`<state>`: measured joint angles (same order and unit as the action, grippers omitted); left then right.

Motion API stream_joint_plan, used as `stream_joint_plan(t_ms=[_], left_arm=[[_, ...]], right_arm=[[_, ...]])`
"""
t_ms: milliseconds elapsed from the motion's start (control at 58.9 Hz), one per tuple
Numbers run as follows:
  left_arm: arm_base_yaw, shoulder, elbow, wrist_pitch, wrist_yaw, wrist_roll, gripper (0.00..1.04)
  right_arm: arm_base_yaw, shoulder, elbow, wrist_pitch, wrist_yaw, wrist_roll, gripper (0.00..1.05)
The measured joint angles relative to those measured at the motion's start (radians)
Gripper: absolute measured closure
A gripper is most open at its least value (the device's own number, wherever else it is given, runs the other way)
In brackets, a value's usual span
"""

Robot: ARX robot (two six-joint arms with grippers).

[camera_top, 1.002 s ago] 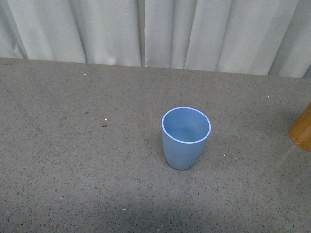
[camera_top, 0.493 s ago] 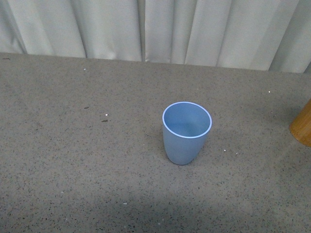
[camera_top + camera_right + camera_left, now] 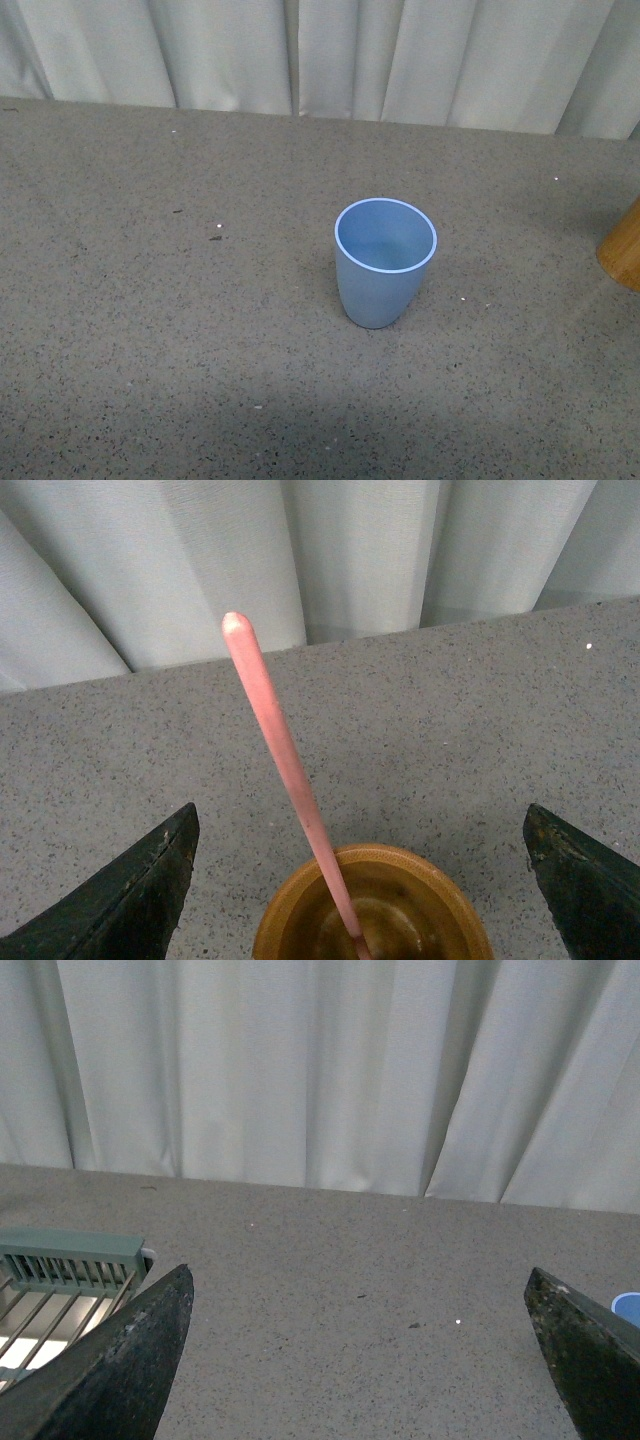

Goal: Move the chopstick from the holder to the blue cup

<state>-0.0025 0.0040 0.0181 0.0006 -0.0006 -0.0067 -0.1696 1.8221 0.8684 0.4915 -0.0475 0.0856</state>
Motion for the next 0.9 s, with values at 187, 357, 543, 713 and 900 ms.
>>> stream_joint_plan(t_ms=[187,357,543,713,900], left_arm=[[0.000,0.000,0.000,0.000,0.000,0.000,0.07],[0.000,0.000,0.000,0.000,0.000,0.000,0.07],[0.000,0.000,0.000,0.000,0.000,0.000,0.07],[0.000,0.000,0.000,0.000,0.000,0.000,0.07],[0.000,0.000,0.000,0.000,0.000,0.000,0.07]], right_arm=[[0.001,0.028,0.020,0.053,-0.009,-0.002,0.09],[0.009,0.063,0.028,0.092,-0.013,-0.003,0.09],[0.010,0.084,0.038,0.112,-0.014,-0.003,0.09],[0.014,0.098,0.039,0.129,-0.016,-0.002,0.30],[0.022,0.110,0.038,0.148,-0.019,-0.003,0.60]])
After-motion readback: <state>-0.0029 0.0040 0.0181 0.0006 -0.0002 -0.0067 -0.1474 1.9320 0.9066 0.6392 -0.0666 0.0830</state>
